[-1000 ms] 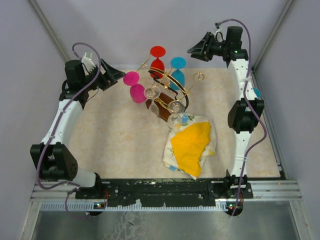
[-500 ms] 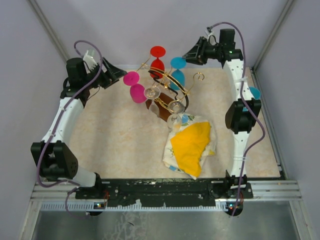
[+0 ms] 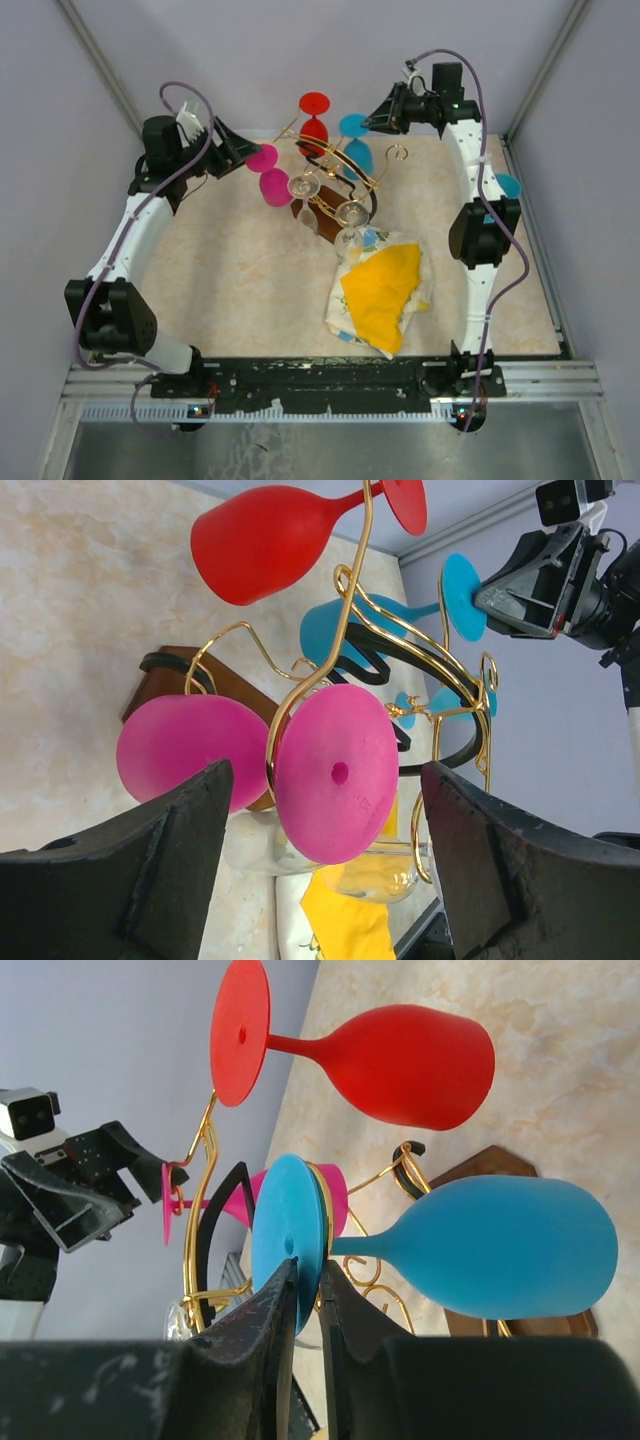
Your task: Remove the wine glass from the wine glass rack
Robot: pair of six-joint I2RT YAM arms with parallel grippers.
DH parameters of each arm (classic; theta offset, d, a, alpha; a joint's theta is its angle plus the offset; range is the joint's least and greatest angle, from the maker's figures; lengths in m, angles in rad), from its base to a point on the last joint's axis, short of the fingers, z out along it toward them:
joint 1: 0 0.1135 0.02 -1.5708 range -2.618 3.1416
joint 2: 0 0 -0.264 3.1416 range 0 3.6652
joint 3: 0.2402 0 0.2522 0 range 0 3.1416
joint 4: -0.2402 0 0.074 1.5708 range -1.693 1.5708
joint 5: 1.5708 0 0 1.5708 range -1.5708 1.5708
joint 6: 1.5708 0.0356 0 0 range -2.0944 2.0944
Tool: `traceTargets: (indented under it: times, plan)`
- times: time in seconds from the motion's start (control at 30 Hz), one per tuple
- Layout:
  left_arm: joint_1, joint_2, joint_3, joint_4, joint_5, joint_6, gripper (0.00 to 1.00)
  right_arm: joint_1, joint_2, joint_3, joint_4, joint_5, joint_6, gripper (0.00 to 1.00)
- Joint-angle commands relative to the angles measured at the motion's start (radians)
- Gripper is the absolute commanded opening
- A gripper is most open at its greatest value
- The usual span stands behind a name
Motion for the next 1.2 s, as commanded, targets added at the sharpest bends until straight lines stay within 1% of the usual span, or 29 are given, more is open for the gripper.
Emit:
traceTargets:
  times: [0.0, 0.17, 0.33, 0.43, 0.5, 0.53, 0.57, 0.6, 0.7, 0.77, 0.87, 0.93, 1.07, 1.1, 1.17]
  plan:
    - [-0.017, 0.01, -0.004, 0.034, 0.003, -0.01, 0.81, 0.01, -0.085, -0.003, 0.014, -0.055, -0.006, 0.12]
    - [-0.023, 0.011, -0.012, 0.032, 0.004, -0.007, 0.75, 0.01, -0.098, -0.024, 0.045, -0.062, 0.016, 0.07]
    - [-0.023, 0.002, -0.02, 0.036, 0.016, -0.002, 0.63, 0.01, -0.124, -0.068, 0.104, -0.072, 0.055, 0.07]
    - [-0.023, -0.01, -0.024, 0.035, 0.014, 0.0, 0.59, 0.008, -0.129, -0.076, 0.11, -0.071, 0.059, 0.07]
    - [-0.023, -0.012, -0.027, 0.034, 0.012, 0.005, 0.54, 0.008, -0.133, -0.082, 0.114, -0.069, 0.061, 0.07]
    - [-0.022, -0.013, -0.026, 0.033, 0.016, 0.009, 0.51, 0.008, -0.135, -0.087, 0.118, -0.069, 0.063, 0.07]
    - [-0.022, -0.012, -0.026, 0.029, 0.017, 0.011, 0.44, 0.008, -0.139, -0.092, 0.122, -0.07, 0.066, 0.07]
    - [-0.022, -0.012, -0.027, 0.027, 0.016, 0.012, 0.35, 0.008, -0.142, -0.099, 0.129, -0.072, 0.069, 0.07]
    - [-0.022, -0.011, -0.026, 0.025, 0.022, 0.009, 0.18, 0.005, -0.154, -0.118, 0.148, -0.077, 0.081, 0.07]
    - [-0.022, -0.013, -0.023, 0.024, 0.024, 0.009, 0.09, -0.001, -0.162, -0.131, 0.158, -0.076, 0.089, 0.07]
    - [-0.022, -0.02, -0.018, 0.009, 0.02, 0.014, 0.01, -0.012, -0.178, -0.161, 0.194, -0.085, 0.109, 0.07]
    - [-0.02, -0.033, -0.019, 0.003, 0.019, 0.01, 0.0, -0.024, -0.196, -0.195, 0.241, -0.093, 0.14, 0.07]
    - [-0.02, -0.04, -0.027, 0.01, 0.027, -0.01, 0.01, -0.034, -0.208, -0.214, 0.274, -0.096, 0.167, 0.07]
    - [-0.021, -0.042, -0.03, 0.012, 0.032, -0.018, 0.02, -0.037, -0.211, -0.213, 0.277, -0.097, 0.169, 0.07]
    - [-0.02, -0.042, -0.035, 0.017, 0.041, -0.032, 0.11, -0.039, -0.211, -0.213, 0.279, -0.099, 0.171, 0.07]
